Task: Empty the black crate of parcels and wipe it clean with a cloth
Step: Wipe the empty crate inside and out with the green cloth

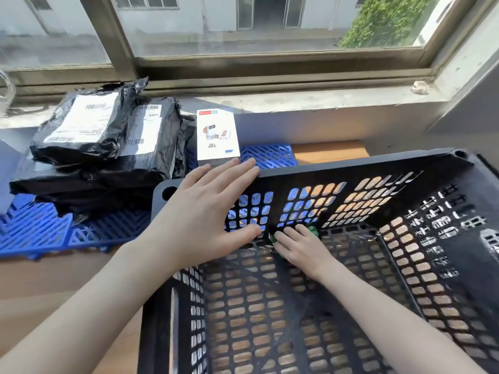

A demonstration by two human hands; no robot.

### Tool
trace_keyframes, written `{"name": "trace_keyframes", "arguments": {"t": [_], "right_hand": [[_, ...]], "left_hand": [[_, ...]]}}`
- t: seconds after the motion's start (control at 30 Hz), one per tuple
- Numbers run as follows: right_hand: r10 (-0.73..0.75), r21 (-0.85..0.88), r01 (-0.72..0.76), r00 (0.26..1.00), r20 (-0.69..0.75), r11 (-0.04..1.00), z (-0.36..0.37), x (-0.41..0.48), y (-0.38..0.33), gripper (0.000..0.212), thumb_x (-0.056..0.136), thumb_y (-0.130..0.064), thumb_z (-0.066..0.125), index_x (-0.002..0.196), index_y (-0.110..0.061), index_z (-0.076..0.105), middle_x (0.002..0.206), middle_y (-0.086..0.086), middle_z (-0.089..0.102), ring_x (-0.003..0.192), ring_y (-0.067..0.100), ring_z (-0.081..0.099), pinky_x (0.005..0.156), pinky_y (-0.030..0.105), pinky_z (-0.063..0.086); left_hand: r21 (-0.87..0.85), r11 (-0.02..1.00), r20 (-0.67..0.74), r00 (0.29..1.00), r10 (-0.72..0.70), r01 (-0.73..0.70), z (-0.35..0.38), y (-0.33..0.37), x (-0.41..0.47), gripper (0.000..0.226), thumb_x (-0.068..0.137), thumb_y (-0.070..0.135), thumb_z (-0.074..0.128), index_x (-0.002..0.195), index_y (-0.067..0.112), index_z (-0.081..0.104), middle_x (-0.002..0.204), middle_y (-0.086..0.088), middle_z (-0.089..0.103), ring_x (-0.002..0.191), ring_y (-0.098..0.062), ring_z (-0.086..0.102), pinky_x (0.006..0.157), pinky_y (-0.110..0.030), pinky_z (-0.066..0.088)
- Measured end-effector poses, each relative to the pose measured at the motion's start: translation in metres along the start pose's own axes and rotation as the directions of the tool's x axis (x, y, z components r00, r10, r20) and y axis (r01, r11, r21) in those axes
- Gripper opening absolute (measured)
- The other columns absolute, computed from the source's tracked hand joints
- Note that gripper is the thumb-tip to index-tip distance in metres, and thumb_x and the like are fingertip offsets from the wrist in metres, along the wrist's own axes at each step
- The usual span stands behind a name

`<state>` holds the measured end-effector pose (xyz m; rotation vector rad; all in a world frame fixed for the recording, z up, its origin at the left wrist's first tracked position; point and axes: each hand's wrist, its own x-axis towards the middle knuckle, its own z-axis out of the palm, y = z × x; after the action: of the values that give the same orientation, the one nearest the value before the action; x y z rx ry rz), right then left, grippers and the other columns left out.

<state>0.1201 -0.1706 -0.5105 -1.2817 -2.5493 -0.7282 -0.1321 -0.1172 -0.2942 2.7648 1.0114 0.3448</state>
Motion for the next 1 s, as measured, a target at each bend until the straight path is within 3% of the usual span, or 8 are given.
{"name": "trace_keyframes", "arguments": {"t": [0.3,0.4,0.53,0.7,0.87,1.0], "right_hand": [[0.042,-0.053,-0.05,0.989,-0.144,0.997,-0.092,0.029,0.041,0.022,0.094,-0.003,0.05,0.082,-0.012,0.065,0.097,0.008,0.063,0.08,0.027,0.058,0.069,0.037,0.045],[0.107,-0.073,-0.129,0.962,-0.253,0.989,-0.126,0.041,0.054,0.014,0.093,-0.006,0.056,0.085,-0.012,0.066,0.101,0.008,0.058,0.085,0.026,0.056,0.072,0.039,0.046],[0.163,-0.042,-0.187,0.929,-0.333,0.981,-0.15,0.05,0.065,0.013,0.099,-0.007,0.045,0.098,-0.012,0.057,0.11,0.009,0.048,0.095,0.027,0.051,0.081,0.042,0.042],[0.136,-0.052,-0.159,0.943,-0.302,0.986,-0.126,0.037,0.06,0.008,0.095,-0.008,0.056,0.098,-0.014,0.061,0.113,0.01,0.049,0.094,0.027,0.053,0.081,0.043,0.045],[0.094,-0.043,-0.101,0.985,-0.143,0.994,-0.076,0.007,0.048,0.019,0.083,0.002,0.058,0.096,-0.013,0.061,0.113,0.01,0.049,0.092,0.028,0.051,0.078,0.044,0.044],[0.076,-0.047,-0.08,0.994,-0.08,0.996,-0.038,-0.009,0.035,0.017,0.089,-0.002,0.049,0.094,-0.014,0.06,0.112,0.008,0.053,0.089,0.027,0.052,0.077,0.043,0.042]], "left_hand": [[0.004,1.0,0.037,0.999,-0.009,0.009,-0.005,0.002,-0.001,0.084,0.082,0.07,0.035,0.154,0.029,0.02,0.161,0.016,0.015,0.148,-0.004,0.01,0.121,-0.037,0.01],[0.002,1.0,0.04,0.999,-0.006,0.006,-0.005,0.002,-0.001,0.085,0.082,0.071,0.033,0.155,0.03,0.018,0.161,0.016,0.014,0.148,-0.004,0.008,0.121,-0.035,0.008],[0.005,1.0,0.037,0.999,-0.002,0.002,-0.004,0.002,-0.002,0.086,0.082,0.072,0.032,0.155,0.029,0.017,0.161,0.016,0.013,0.149,-0.004,0.007,0.121,-0.035,0.007],[0.009,1.0,0.035,0.999,0.001,-0.001,-0.002,0.0,-0.002,0.086,0.083,0.072,0.033,0.155,0.029,0.016,0.161,0.016,0.013,0.149,-0.005,0.008,0.121,-0.038,0.01],[0.004,1.0,0.018,1.0,-0.004,0.004,0.0,0.0,-0.002,0.085,0.082,0.071,0.037,0.154,0.03,0.019,0.161,0.016,0.015,0.149,-0.006,0.011,0.121,-0.037,0.011],[0.001,1.0,0.002,1.0,-0.01,0.01,0.001,-0.001,-0.001,0.083,0.082,0.069,0.041,0.154,0.03,0.023,0.16,0.016,0.019,0.148,-0.007,0.015,0.12,-0.038,0.014]]}}
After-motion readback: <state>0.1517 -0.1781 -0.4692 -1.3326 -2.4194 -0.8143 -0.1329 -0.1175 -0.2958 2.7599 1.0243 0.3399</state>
